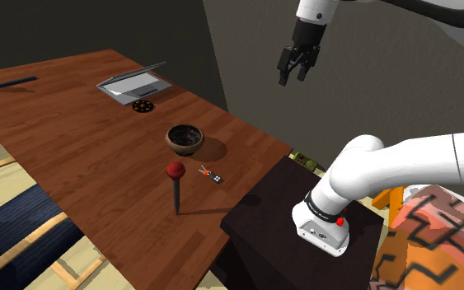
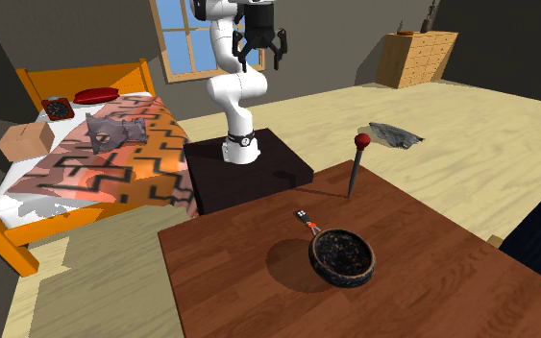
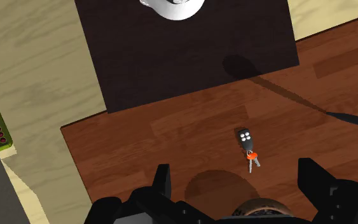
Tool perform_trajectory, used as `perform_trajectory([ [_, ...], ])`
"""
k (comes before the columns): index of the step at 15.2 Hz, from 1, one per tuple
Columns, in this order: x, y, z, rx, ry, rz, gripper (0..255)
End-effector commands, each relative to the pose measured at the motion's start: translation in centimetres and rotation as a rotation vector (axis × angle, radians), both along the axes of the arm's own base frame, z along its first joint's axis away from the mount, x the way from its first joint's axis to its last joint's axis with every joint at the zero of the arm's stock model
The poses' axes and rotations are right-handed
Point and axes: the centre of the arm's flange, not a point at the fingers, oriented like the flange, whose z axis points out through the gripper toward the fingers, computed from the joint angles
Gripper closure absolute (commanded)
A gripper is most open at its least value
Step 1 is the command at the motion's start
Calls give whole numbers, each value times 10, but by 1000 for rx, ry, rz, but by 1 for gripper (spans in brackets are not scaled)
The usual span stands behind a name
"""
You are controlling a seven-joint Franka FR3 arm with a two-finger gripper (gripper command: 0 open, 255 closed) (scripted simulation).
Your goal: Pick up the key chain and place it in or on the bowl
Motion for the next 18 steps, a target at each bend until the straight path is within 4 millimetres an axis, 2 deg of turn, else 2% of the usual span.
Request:
perform_trajectory([
  [1,0,0,0,0,0,0,0],
  [18,70,50,-207,-14,-7,23,0],
])
